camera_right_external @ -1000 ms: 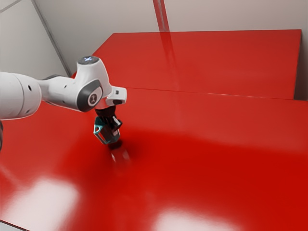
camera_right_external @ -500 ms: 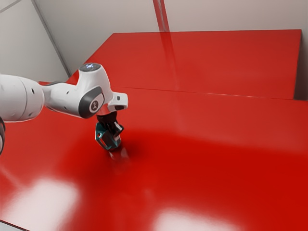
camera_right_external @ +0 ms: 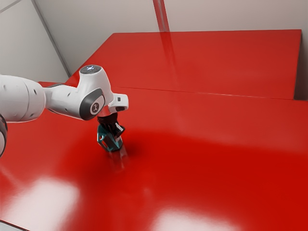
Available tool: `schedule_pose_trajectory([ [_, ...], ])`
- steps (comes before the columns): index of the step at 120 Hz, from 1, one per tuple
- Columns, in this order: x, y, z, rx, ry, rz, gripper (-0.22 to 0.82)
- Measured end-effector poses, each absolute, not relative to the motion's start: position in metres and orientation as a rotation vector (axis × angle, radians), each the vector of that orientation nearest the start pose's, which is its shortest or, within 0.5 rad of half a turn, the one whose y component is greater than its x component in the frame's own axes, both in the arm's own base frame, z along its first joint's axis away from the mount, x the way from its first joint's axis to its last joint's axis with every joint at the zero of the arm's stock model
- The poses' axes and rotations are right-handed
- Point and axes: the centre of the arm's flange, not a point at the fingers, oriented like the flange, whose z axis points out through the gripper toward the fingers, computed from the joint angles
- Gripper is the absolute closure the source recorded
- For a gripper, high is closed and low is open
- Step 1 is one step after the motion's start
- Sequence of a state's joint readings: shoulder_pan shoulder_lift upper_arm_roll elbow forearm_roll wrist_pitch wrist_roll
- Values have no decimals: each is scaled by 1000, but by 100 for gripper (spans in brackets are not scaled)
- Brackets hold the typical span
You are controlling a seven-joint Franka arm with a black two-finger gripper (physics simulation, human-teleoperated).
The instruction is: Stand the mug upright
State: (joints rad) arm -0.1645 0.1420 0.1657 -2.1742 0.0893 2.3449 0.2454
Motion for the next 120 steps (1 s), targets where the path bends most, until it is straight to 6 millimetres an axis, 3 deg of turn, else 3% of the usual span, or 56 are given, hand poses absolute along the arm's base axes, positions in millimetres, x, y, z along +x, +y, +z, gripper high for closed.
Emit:
schedule_pose_trajectory([
  [67,557,2,337,-3017,461,-49,39],
  [120,559,3,356,-3017,453,-96,31],
])
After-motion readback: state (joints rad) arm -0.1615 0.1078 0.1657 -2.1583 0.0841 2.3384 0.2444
